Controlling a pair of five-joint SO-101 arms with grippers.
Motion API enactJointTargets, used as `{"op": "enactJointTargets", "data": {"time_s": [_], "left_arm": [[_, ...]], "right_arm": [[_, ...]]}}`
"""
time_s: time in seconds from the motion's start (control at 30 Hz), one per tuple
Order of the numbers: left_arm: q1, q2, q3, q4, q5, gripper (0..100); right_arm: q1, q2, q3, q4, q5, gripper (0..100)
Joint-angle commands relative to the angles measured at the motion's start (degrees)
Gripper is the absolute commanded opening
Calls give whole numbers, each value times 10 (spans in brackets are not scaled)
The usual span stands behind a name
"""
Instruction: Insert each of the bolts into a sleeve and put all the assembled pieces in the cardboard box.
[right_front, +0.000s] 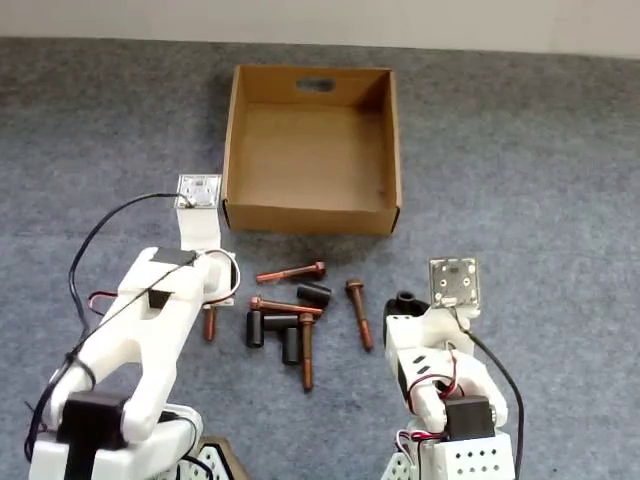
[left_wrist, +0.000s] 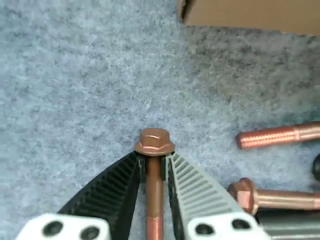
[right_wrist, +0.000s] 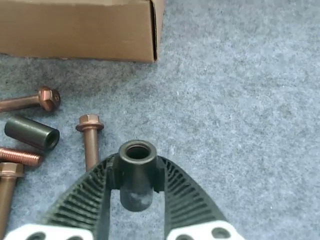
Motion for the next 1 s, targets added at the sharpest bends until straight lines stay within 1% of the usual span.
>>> {"op": "enactJointTargets", "data": {"time_s": [0.0,0.1,0.2,0.37,0.47,0.57,0.67,0.77,0.83,0.97], "left_arm": [[-9,-110,-15,40,-4,7],[-5,-223,-7,80,-3,7],[5,-342,18,87,-2,7],[41,-537,58,85,-1,7],[62,-641,65,70,13,7],[68,-725,87,1,73,7],[68,-781,141,-121,132,7],[80,-804,196,-251,149,7],[98,-800,218,-296,149,7],[155,-772,220,-328,149,7]], "right_arm": [[5,-7,-11,15,5,5],[3,-7,-32,14,6,5],[-3,-7,-65,9,6,5],[-70,-7,-78,-54,6,5],[-116,-7,-77,-132,6,5],[-150,-4,-66,-229,6,5],[-175,-4,-36,-350,6,5],[-189,-4,2,-449,6,5],[-190,-6,27,-482,6,5],[-190,-6,51,-502,6,5]]}}
